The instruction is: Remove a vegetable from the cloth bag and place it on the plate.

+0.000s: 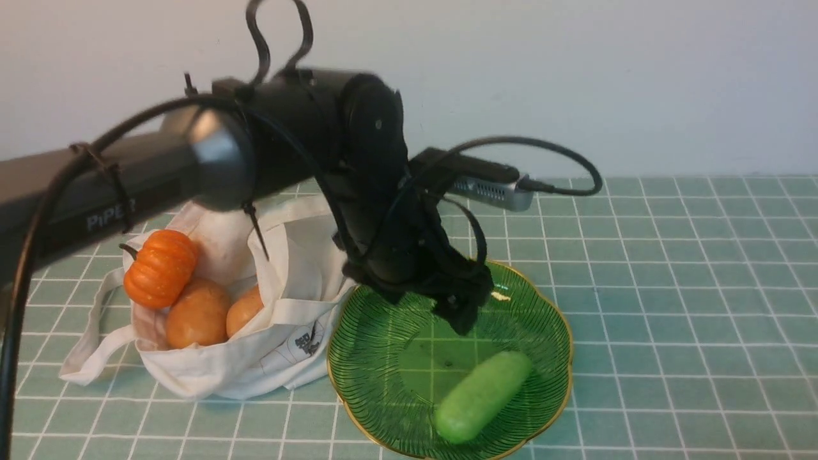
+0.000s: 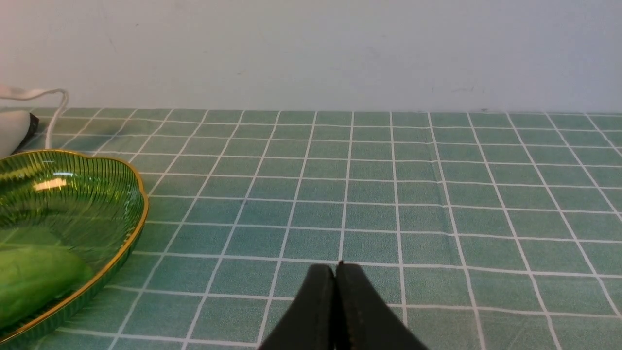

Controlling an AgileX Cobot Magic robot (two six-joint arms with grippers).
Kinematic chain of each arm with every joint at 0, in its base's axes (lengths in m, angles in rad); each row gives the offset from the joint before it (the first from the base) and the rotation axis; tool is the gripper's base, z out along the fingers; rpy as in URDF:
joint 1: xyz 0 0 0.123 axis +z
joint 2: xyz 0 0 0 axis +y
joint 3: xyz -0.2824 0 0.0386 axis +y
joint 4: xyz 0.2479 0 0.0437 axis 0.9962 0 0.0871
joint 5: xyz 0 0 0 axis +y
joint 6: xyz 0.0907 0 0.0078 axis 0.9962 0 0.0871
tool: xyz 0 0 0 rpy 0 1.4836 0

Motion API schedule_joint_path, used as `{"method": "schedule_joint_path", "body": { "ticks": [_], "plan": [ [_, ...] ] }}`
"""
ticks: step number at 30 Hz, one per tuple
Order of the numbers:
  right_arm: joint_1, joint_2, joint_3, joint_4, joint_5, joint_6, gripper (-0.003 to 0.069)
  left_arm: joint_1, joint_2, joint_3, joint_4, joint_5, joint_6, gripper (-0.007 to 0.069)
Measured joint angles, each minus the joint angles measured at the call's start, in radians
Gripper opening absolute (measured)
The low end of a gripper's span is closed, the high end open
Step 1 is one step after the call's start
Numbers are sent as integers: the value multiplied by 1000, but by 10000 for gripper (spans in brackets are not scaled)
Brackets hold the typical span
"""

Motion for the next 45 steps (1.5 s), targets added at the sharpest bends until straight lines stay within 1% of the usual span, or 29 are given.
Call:
{"method": "schedule_joint_path", "body": {
  "ticks": [1, 2, 3, 4, 5, 6, 7, 8, 9, 11, 12, 14, 15, 17, 18, 20, 22, 23, 24, 26, 27, 28, 29, 31, 37, 45],
  "plan": [
    [0, 0, 0, 0, 0, 0, -16, 1, -3, -35, 30, 44, -2, 615],
    [0, 0, 0, 0, 0, 0, -16, 1, -9, -81, 67, 88, -5, 568],
    [0, 0, 0, 0, 0, 0, -16, 1, -26, -138, 114, 116, -12, 493],
    [0, 0, 0, 0, 0, 1, -16, 3, -41, -161, 133, 121, -16, 440],
    [0, 0, 0, 0, 1, 1, -16, 3, -65, -178, 151, 121, -16, 368],
    [0, 0, 0, 0, 1, 1, -16, 3, -76, -183, 156, 122, -18, 337],
    [0, 0, 0, 0, 1, 0, -16, 3, -141, -178, 171, 132, -20, 174],
    [0, 0, 0, 0, 1, 0, -16, 3, -179, -161, 171, 139, -20, 103],
    [0, 0, 0, 0, 1, 0, -16, 3, -222, -135, 168, 141, -20, 57],
    [0, 0, 0, 0, 1, 0, -16, 3, -299, -74, 166, 142, -20, 18],
    [0, 0, 0, 0, 1, 0, -16, 3, -320, -55, 165, 142, -20, 13],
    [0, 0, 0, 0, 1, 0, -16, 3, -452, 90, 165, 145, -24, -5],
    [0, 0, 0, 0, 1, 0, -16, 3, -463, 90, 165, 146, -25, -5],
    [0, 0, 0, 0, 1, 0, -16, 3, -636, 287, 161, 144, -31, -5],
    [0, 0, 0, 0, 1, 0, -16, 3, -636, 302, 161, 141, -31, -5],
    [0, 0, 0, 0, 1, 0, -16, 3, -809, 503, 132, 18, -35, -5],
    [0, 0, 0, 0, 1, 0, -16, 3, -921, 658, 100, -155, -44, -5],
    [0, 0, 0, 0, 1, 0, -16, 3, -986, 770, 82, -297, -51, -5],
    [0, 0, 0, 0, 1, 0, -16, 3, -1032, 841, 71, -385, -51, -5],
    [0, 0, 0, 0, 1, 0, -16, 3, -1103, 947, 66, -508, -51, -5],
    [0, 0, 0, 0, 1, 0, -16, 3, -1108, 957, 66, -519, -51, -5],
    [0, 0, 0, 0, 1, 0, -16, 3, -1140, 1020, 66, -577, -51, -5],
    [0, 0, 0, 0, 1, 0, -16, 3, -1158, 1056, 66, -602, -51, -5],
    [0, 0, 0, 0, 1, 0, -16, 3, -1181, 1113, 66, -624, -51, -5],
    [0, -1, 0, 0, 1, 0, -16, 3, -1189, 1185, 66, -618, -51, -5],
    [0, -1, 0, 0, 1, 0, -16, 3, -1189, 1188, 55, -615, -60, -5]
  ]
}}
